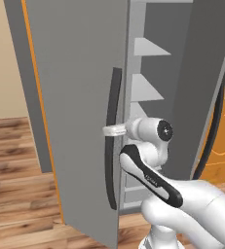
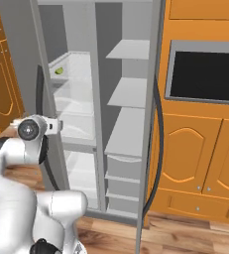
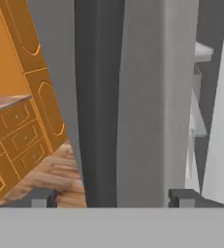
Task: There is a bowl on the dining counter. Grab a lemon wedge from the fridge and place it in the bowl. Then get the liquor bottle and glass cup from the cabinet and place them next to the bowl.
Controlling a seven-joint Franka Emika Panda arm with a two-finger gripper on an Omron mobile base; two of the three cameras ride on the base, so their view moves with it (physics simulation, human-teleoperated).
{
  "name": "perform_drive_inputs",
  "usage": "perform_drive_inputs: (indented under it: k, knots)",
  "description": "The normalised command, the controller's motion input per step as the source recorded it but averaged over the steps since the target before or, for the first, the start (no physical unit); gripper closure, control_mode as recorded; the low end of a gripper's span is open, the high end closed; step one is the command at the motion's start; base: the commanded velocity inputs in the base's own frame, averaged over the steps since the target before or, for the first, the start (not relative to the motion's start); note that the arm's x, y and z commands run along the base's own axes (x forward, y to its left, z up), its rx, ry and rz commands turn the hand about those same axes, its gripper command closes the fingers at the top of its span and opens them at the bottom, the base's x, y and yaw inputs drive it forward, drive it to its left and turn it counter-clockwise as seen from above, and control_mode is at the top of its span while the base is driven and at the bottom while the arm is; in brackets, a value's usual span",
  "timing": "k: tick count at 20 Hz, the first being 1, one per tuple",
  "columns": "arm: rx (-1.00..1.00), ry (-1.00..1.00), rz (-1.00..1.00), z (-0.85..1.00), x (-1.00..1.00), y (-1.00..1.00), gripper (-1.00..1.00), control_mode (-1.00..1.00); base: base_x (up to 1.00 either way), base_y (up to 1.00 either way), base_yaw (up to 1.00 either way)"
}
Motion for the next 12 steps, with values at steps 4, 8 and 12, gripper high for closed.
perform_drive_inputs:
  k: [4,8,12]
  knots:
    - [0.28,-0.01,-0.03,0.55,-1.00,-0.63,-1.00,-1.00,0.00,0.00,0.00]
    - [0.32,0.01,-0.03,0.50,-0.81,-0.72,-1.00,-1.00,0.00,0.00,0.00]
    - [0.31,0.14,-0.02,0.28,-0.13,-0.61,-1.00,-1.00,0.00,0.00,0.00]
